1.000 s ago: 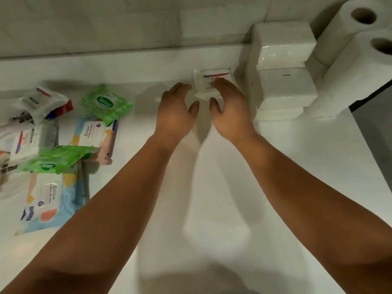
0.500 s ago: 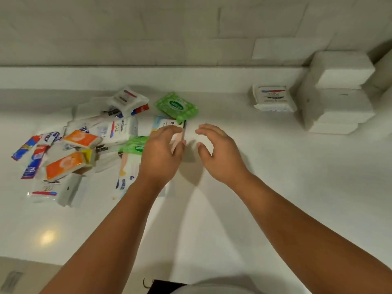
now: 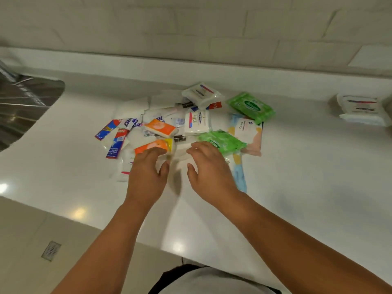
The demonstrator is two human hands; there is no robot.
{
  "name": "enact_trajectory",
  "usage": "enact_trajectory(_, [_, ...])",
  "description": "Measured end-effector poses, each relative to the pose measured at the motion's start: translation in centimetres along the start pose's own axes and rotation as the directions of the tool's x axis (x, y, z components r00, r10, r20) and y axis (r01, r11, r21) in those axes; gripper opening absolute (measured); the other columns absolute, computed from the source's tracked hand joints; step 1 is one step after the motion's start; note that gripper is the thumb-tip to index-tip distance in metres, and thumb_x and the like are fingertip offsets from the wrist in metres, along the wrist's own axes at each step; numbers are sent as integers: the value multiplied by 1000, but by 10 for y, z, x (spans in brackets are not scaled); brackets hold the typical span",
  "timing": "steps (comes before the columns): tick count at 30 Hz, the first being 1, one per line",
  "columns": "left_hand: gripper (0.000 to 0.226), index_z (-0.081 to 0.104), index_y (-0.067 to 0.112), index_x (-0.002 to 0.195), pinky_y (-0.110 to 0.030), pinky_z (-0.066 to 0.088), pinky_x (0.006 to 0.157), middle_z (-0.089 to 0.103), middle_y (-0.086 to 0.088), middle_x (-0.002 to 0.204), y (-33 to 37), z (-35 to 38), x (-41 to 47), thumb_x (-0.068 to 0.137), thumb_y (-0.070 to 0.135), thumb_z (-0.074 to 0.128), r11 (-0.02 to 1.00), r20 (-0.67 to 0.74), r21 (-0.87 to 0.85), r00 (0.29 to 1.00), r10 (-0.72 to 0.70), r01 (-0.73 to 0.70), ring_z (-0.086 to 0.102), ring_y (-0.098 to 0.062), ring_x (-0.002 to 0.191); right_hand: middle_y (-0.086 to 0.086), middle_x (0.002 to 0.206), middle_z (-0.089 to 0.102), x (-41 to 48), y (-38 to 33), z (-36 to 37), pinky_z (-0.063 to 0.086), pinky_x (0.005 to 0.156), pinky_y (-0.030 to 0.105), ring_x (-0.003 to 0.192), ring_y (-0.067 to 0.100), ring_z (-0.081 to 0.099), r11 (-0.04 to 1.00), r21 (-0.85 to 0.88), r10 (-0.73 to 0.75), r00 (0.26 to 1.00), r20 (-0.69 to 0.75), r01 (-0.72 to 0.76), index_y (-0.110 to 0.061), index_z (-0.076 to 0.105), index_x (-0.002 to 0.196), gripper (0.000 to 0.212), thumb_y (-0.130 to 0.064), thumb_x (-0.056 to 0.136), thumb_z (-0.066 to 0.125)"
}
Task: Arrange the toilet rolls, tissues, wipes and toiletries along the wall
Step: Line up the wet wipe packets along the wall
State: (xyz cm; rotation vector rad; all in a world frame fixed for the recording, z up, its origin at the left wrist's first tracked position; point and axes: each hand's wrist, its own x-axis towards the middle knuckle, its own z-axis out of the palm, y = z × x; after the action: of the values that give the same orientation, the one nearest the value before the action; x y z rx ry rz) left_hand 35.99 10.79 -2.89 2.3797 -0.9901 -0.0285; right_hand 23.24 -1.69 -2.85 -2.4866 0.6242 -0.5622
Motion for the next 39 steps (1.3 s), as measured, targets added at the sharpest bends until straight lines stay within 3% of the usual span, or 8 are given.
enact_trajectory(10, [47, 56, 15, 134, -41, 45, 99, 56, -8, 139, -100, -27, -12, 92, 30, 69, 963, -7, 42, 964, -265, 265, 47, -29, 127, 5, 145, 47, 13, -61, 79, 38, 110, 35, 131, 23, 44, 992, 44, 94, 934, 344, -117, -12, 48, 139, 52, -31, 93, 59])
enact_trajectory(16, [45, 52, 14, 131, -28, 44, 81, 64, -5, 129, -105, -36, -10, 94, 34, 66, 894, 138, -186, 912, -386, 407, 62, -26, 116, 2, 138, 54, 20, -76, 103, 47, 103, 39, 123, 21, 51, 946, 74, 264, 883, 388, -315, -17, 39, 144, 63, -39, 90, 63])
enact_trajectory(19, [49, 53, 12, 134, -33, 51, 86, 64, -8, 130, -104, -37, -8, 95, 38, 64, 780, 193, -265, 824, -533, 566, 64, -25, 109, -2, 136, 58, 24, -79, 103, 51, 100, 38, 120, 19, 58, 881, 204, 330, 865, 377, -426, -21, 40, 144, 61, -36, 90, 64])
enact_trajectory(23, [34, 67, 11, 106, -29, 59, 57, 73, -4, 104, -99, -37, -8, 93, 42, 65, 560, 337, -433, 704, -626, 706, 71, -19, 80, -3, 134, 58, 29, -79, 93, 49, 94, 26, 118, 19, 59, 775, 350, 385, 833, 397, -525, -21, 46, 138, 48, -27, 94, 62])
enact_trajectory(28, [34, 68, 17, 106, -39, 63, 72, 78, -2, 94, -91, -48, -8, 82, 39, 79, 491, 557, -451, 665, -498, 745, 75, -21, 82, -20, 100, 55, 24, -72, 82, 59, 85, 44, 103, 20, 64, 600, 525, 492, 796, 353, -603, -26, 56, 119, 30, -27, 90, 65])
enact_trajectory(31, [54, 61, 17, 115, -41, 61, 83, 78, -1, 95, -84, -56, -1, 76, 48, 81, 550, 695, -326, 589, -412, 769, 76, -22, 88, -18, 105, 60, 23, -63, 65, 60, 81, 39, 98, 13, 67, 653, 509, 495, 825, 274, -561, -32, 58, 111, 25, -22, 89, 65])
enact_trajectory(35, [57, 64, 12, 106, -39, 59, 88, 77, 4, 95, -60, -55, 11, 71, 53, 81, 725, 689, -260, 648, -324, 638, 73, -19, 94, -6, 113, 64, 17, -51, 35, 58, 83, 31, 99, 13, 67, 643, 592, 469, 861, 197, -486, -24, 61, 113, 29, -12, 88, 68])
enact_trajectory(39, [52, 63, 22, 113, -34, 60, 80, 76, 8, 96, -20, -48, 24, 70, 37, 88, 809, 677, -354, 725, -125, 469, 73, -11, 88, 1, 113, 61, 6, -30, 4, 60, 81, 44, 99, 21, 68, 590, 681, 459, 874, 159, -434, -25, 54, 123, 48, -9, 83, 75])
